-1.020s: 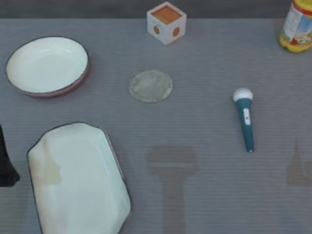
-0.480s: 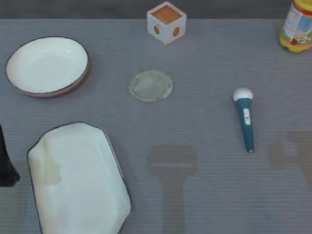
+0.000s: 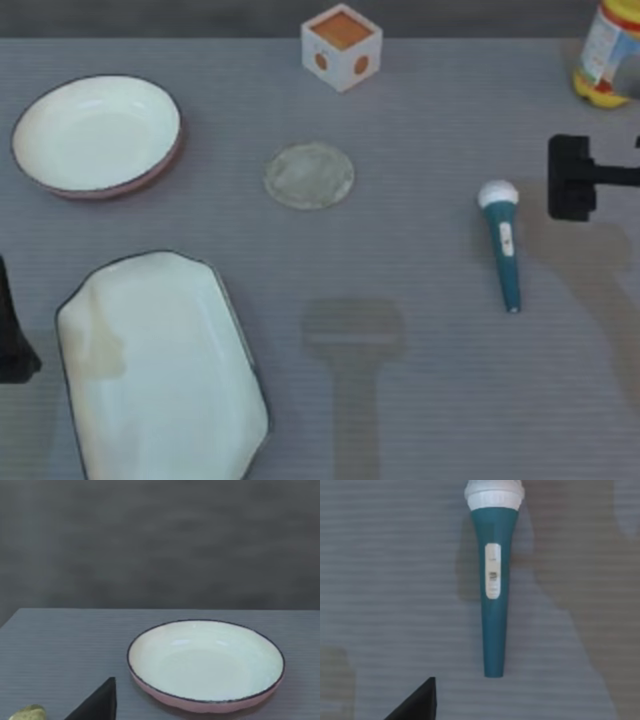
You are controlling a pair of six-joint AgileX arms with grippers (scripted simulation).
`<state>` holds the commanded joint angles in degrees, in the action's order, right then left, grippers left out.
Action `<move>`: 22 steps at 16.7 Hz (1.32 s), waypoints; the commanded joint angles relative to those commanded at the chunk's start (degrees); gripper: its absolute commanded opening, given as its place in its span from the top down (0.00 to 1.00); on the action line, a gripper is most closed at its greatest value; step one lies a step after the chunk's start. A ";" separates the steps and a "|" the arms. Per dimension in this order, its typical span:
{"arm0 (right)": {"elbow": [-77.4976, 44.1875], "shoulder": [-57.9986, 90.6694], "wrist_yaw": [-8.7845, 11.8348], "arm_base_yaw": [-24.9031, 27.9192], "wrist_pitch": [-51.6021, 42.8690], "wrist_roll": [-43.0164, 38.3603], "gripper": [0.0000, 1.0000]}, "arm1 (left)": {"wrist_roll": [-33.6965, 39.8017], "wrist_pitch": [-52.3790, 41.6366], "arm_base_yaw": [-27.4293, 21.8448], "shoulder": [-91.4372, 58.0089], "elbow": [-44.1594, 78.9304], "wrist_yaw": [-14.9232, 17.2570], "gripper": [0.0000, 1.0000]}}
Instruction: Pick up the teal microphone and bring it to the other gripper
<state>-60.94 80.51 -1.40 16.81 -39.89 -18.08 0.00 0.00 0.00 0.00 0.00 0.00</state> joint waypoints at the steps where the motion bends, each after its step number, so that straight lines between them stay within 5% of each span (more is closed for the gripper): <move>1: -3.86 5.19 -0.05 1.04 -2.35 -1.14 0.00 | 0.00 0.00 0.00 0.00 0.00 0.00 0.00; 10: -22.03 30.64 -1.05 6.43 -16.87 -6.79 0.00 | 0.00 0.00 0.00 0.00 0.00 0.00 0.00; 17: -21.42 31.13 -1.02 6.17 -15.87 -6.68 0.00 | 0.00 0.00 0.00 0.00 0.00 0.00 0.00; 22: -16.89 36.74 -1.07 6.05 -5.49 -6.50 0.00 | 0.00 0.00 0.00 0.00 0.00 0.00 0.00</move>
<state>-77.84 117.25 -2.47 22.86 -45.38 -24.58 0.00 0.00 0.00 0.00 0.00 0.00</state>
